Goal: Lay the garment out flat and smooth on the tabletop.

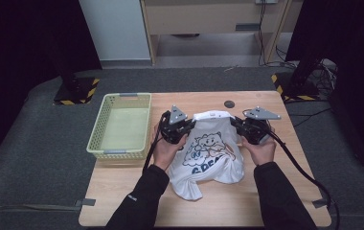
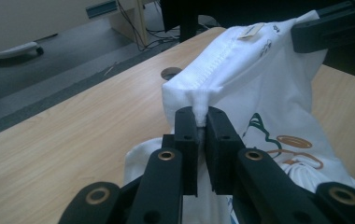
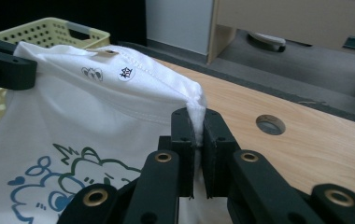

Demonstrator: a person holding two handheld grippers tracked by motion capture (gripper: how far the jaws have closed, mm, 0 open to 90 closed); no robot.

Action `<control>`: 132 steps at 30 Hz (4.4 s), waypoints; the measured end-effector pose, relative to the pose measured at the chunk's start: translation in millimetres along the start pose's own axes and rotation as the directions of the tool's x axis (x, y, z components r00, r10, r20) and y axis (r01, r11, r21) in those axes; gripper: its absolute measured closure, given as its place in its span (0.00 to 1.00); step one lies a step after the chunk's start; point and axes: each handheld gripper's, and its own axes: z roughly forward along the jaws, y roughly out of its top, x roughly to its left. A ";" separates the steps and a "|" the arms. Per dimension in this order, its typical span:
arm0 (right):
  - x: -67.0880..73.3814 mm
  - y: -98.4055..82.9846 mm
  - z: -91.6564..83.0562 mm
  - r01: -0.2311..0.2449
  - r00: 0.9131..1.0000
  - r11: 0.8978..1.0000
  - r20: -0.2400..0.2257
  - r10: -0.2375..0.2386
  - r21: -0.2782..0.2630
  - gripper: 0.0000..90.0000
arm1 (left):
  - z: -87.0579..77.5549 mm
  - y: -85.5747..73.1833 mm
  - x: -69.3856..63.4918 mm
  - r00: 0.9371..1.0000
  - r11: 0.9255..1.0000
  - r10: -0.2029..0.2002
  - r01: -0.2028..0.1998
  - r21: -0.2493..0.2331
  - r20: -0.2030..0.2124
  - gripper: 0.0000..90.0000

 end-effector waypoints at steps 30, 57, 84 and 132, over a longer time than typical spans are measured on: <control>-23.2 -21.5 24.2 -0.071 0.984 0.997 0.163 0.070 0.000 0.17 | 0.7 -40.0 42.8 0.989 0.989 -0.114 0.123 0.082 -0.099 0.27; 7.3 -85.7 -16.9 -0.033 0.996 0.990 0.085 0.021 0.137 0.06 | -56.8 -111.6 -4.9 0.996 0.984 -0.086 0.088 0.154 -0.023 0.11; 36.5 -136.4 6.2 0.063 0.995 0.945 0.055 -0.085 0.322 0.07 | -30.6 -154.5 -26.5 1.000 0.932 0.024 -0.026 0.362 0.009 0.09; -54.6 -149.9 -16.5 -0.030 0.972 0.925 0.225 -0.061 0.379 0.01 | -29.8 -163.3 7.7 0.995 0.927 0.005 0.035 0.374 -0.105 0.09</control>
